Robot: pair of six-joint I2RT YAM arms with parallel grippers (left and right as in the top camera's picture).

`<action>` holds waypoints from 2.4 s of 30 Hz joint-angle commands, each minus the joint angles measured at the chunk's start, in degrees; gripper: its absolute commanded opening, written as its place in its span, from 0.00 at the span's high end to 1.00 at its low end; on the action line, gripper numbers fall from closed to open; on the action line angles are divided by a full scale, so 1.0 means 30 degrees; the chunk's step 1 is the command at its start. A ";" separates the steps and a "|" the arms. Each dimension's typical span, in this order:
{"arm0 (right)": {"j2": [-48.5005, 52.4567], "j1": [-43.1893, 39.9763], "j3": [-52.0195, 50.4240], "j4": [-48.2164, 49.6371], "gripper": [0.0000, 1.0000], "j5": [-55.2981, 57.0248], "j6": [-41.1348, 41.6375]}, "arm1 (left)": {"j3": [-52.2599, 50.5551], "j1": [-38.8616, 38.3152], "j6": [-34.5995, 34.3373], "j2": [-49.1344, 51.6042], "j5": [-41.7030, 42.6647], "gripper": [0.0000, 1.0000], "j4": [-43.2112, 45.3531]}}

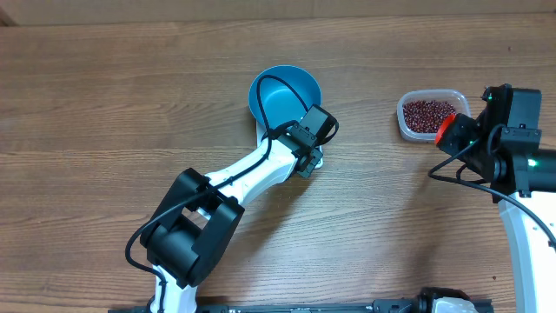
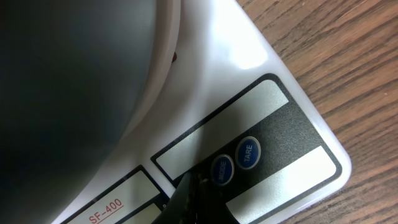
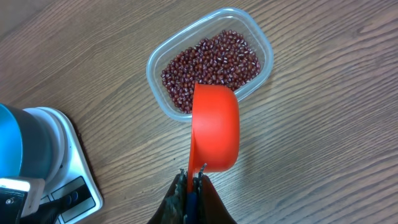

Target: Scoop item into bowl and weigh 150g on scale

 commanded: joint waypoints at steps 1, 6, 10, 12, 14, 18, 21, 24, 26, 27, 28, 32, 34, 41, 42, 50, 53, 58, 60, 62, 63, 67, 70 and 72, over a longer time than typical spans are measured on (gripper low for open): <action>-0.0284 -0.0044 0.0685 0.0138 0.96 -0.0102 0.0044 | -0.0066 -0.0066 -0.0423 0.0561 -0.0240 0.96 -0.0022; -0.0277 -0.0044 0.0685 0.0102 0.96 -0.0102 0.0036 | -0.0066 -0.0073 -0.0423 0.0561 -0.0240 0.96 -0.0051; -0.0277 -0.0044 0.0685 0.0102 0.96 -0.0102 0.0044 | -0.0036 -0.0087 -0.0437 0.0466 -0.0233 0.96 -0.0350; -0.0277 -0.0044 0.0685 0.0102 0.96 -0.0102 0.0036 | 0.0102 -0.0087 -0.0444 0.0204 -0.0233 0.96 -0.0787; -0.0277 -0.0044 0.0685 0.0109 0.96 -0.0102 0.0044 | 0.0386 -0.0117 -0.0503 -0.0291 -0.0240 0.96 -0.1428; -0.0284 -0.0044 0.0685 0.0102 0.96 -0.0102 0.0044 | 0.0729 -0.0437 -0.0495 -0.1734 -0.0248 0.96 -0.2178; -0.0277 -0.0044 0.0685 0.0095 0.96 -0.0102 0.0044 | 0.0729 -0.0627 -0.0576 -0.2929 -0.0226 0.96 -0.2448; -0.0277 -0.0044 0.0685 0.0095 0.96 -0.0102 0.0036 | 0.0729 -0.0627 -0.1078 -0.4488 -0.0226 0.96 -0.3045; -0.0284 -0.0044 0.0685 0.0095 0.96 -0.0102 0.0036 | 0.0729 -0.0627 -0.1486 -0.5399 -0.0226 0.95 -0.3490; -0.0277 -0.0044 0.0685 0.0095 0.96 -0.0102 0.0036 | 0.0729 -0.0612 -0.1734 -0.5778 -0.0233 0.89 -0.3679; -0.0277 -0.0044 0.0685 0.0095 0.96 -0.0102 0.0036 | 0.0729 -0.0546 -0.2302 -0.6346 -0.0226 0.66 -0.4036; -0.0284 -0.0044 0.0685 0.0095 0.96 -0.0102 0.0036 | 0.0729 -0.0168 -0.2863 -0.8349 0.0940 0.01 -0.5158; -0.0277 -0.0044 0.0685 0.0095 0.96 -0.0102 0.0036 | 0.0729 -0.0095 -0.2863 -0.9253 0.1661 0.00 -0.5501; -0.0277 -0.0044 0.0685 0.0102 0.96 -0.0102 0.0036 | 0.0729 -0.0051 -0.2878 -1.2371 0.2142 0.00 -0.6470; -0.0277 -0.0044 0.0685 0.0102 0.96 -0.0102 0.0036 | 0.0729 -0.0051 -0.2878 -1.2808 0.2135 0.00 -0.6528; -0.0277 -0.0044 0.0685 0.0095 0.96 -0.0102 0.0036 | 0.0729 -0.0044 -0.2878 -1.4542 0.0889 0.00 -0.8102; -0.0277 -0.0044 0.0685 0.0102 0.96 -0.0102 0.0036 | 0.0729 -0.0044 -0.3009 -1.4528 0.0561 0.00 -0.8575; -0.0284 -0.0044 0.0685 0.0095 0.96 -0.0109 0.0044 | 0.0729 0.0860 -0.3628 -1.4520 -0.0211 0.00 -0.8415; -0.0277 -0.0044 0.0685 0.0095 0.96 -0.0109 0.0036 | 0.0729 0.2033 -0.2492 -1.4520 0.1326 0.00 -0.8597; -0.0284 -0.0044 0.0685 0.0102 0.96 -0.0102 0.0036 | 0.0729 0.3038 -0.0962 -1.4520 0.3650 0.00 -0.8444; -0.0277 -0.0044 0.0685 0.0117 0.96 -0.0102 0.0036 | 0.0729 0.3599 -0.0350 -1.4520 0.4692 0.01 -0.8349; -0.0277 -0.0044 0.0685 0.0168 0.96 -0.0109 0.0036 | 0.0721 0.4590 -0.0335 -1.4426 0.4903 0.01 -0.8298; -0.0277 -0.0044 0.0685 0.0168 0.97 -0.0102 0.0036 | 0.0721 0.4568 -0.0328 -1.4309 0.4911 0.00 -0.8291; -0.0277 -0.0044 0.0685 0.0197 0.96 -0.0102 0.0044 | 0.0721 0.4554 -0.0335 -1.4265 0.4911 0.00 -0.8298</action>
